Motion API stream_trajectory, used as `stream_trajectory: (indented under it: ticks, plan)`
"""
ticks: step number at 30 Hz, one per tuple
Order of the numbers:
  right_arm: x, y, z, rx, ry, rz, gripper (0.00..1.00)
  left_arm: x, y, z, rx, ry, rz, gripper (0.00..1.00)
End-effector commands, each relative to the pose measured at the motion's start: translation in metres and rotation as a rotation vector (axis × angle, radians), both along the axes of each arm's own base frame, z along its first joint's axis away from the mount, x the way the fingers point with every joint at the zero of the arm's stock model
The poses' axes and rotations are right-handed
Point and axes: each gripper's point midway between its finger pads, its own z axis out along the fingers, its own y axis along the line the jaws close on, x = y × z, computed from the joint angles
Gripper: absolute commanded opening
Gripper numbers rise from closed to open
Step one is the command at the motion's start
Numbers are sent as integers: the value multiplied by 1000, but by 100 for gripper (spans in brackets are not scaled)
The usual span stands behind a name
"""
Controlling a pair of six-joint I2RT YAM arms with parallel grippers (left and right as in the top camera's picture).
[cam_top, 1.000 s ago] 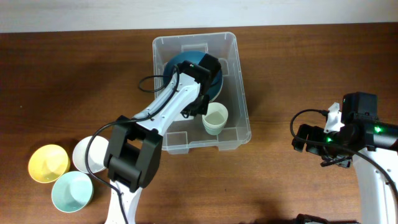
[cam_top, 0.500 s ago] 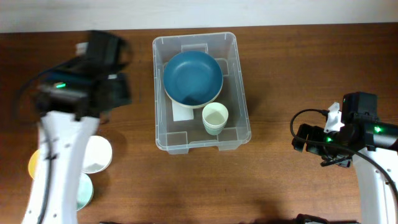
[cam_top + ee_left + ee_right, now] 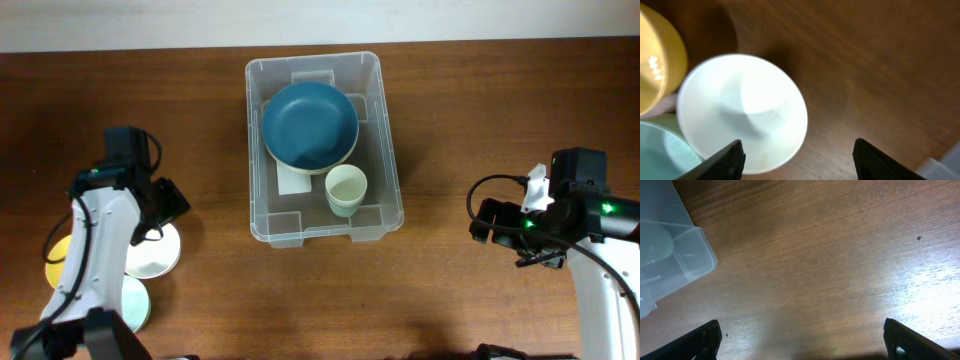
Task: Pack container
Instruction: 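Grip the rim of the cream bowl with the left gripper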
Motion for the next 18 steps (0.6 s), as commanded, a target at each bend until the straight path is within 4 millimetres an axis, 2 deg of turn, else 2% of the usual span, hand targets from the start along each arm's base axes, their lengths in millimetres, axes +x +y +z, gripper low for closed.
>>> stream_trajectory:
  ticks: [1, 8, 9, 11, 12, 13, 18]
  plan:
    - [0, 2, 0, -1, -4, 15, 99, -8, -3, -32, -31, 70, 7, 72]
    - [-1, 2, 0, -1, -1, 15, 99, -5, -7, -71, -72, 157, -16, 71]
    - [-1, 2, 0, -1, -1, 15, 99, -5, -9, -74, -82, 162, -17, 68]
    - [-1, 2, 0, -1, -2, 15, 99, -1, -8, -76, -79, 153, -17, 51]
    - [-1, 2, 0, -1, -2, 15, 99, 2, -8, -76, -78, 139, -18, 36]
    - [-1, 2, 0, -1, -2, 15, 99, 4, -7, -76, -77, 132, -18, 28]
    - [-1, 2, 0, -1, -2, 15, 99, 8, -7, -76, -74, 117, -18, 8]
